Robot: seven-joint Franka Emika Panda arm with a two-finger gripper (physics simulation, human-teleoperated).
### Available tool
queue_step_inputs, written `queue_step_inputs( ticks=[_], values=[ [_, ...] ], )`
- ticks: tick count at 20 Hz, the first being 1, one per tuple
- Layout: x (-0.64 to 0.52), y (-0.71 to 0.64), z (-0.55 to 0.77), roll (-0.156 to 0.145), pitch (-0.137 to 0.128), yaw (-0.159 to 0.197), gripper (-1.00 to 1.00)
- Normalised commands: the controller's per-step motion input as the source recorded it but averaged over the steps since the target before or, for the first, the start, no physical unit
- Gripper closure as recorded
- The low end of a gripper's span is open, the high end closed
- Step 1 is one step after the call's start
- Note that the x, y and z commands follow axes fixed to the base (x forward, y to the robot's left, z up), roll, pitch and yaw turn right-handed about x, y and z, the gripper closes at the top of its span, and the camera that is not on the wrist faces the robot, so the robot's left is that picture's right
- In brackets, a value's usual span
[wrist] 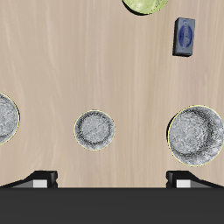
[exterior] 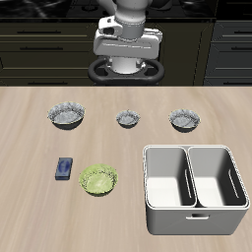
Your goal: Stack the smallest bowl on the middle-sized black bowl
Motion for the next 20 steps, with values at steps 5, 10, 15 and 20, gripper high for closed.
queue_step_inputs(
  ticks=[5,10,15,20],
  values=[
    [0.05,0.09,-0.21,0.021,0.015,-0.018,-1.0],
    [-0.01,0.15,-0.26,0.023,0.011,0.004,-1.0],
    [0.03,0.1,-0.33,0.043,0.026,0.0,-1.0],
    [0.03,0.0,-0.27,0.041,0.02,-0.022,-1.0]
  ],
)
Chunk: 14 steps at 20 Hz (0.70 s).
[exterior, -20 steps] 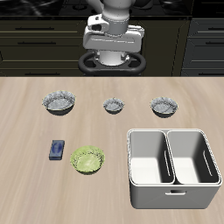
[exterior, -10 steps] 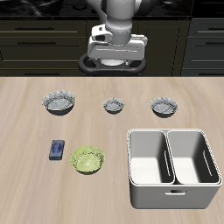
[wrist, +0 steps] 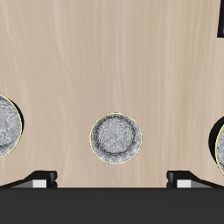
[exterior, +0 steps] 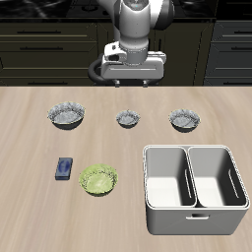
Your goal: Stack the smallest bowl on the middle-sized black bowl
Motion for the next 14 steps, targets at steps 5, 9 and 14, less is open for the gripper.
queue_step_inputs(
  ticks=[5,9,14],
  values=[
    [0.1,-0.12,-0.16,0.016,0.005,-0.032,-1.0],
    [0.1,-0.15,-0.2,-0.012,0.013,-0.019,-1.0],
    [0.03,0.03,-0.33,-0.004,0.029,-0.012,-1.0]
  ],
)
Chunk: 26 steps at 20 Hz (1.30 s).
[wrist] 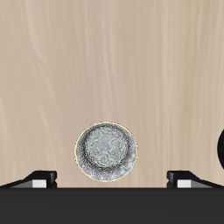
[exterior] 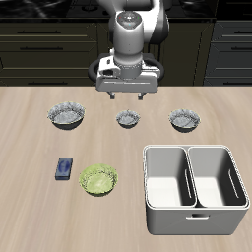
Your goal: Stack the smallest bowl on the middle-sized black bowl
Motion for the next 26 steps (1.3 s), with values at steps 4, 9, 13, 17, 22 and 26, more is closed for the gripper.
queue_step_inputs(
  ticks=[4,9,13,17,22,26],
  values=[
    [-0.05,0.13,-0.31,0.012,0.041,-0.031,-1.0],
    [-0.09,0.14,-0.23,0.024,0.019,-0.01,-1.0],
    [-0.08,0.12,-0.17,0.026,0.024,-0.007,-1.0],
    [-0.07,0.1,-0.23,0.024,0.026,-0.015,-1.0],
    [-0.04,0.13,-0.26,0.029,0.032,-0.01,-1.0],
    [-0.02,0.03,-0.2,0.001,0.025,-0.009,-1.0]
  ],
)
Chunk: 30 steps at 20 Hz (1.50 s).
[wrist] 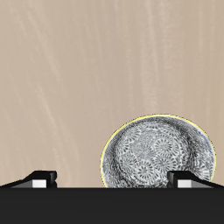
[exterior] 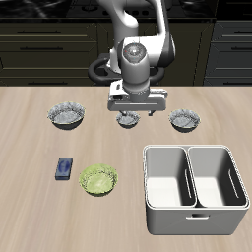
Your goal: Stack the smallest bowl on the middle-sized black bowl
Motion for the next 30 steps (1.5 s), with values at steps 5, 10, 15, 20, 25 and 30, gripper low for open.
queue_step_inputs(
  ticks=[5,10,15,20,25,30],
  values=[
    [0.01,-0.03,-0.16,-0.003,0.025,-0.003,-1.0],
    [-0.02,0.01,-0.24,0.004,0.022,-0.012,1.0],
    [-0.02,0.03,-0.13,0.025,0.032,-0.044,1.0],
    [0.01,-0.05,-0.03,-0.007,0.01,-0.009,1.0],
    [0.03,-0.07,0.2,-0.02,-0.025,0.003,1.0],
    [-0.01,0.06,0.49,-0.008,-0.06,0.012,1.0]
  ],
)
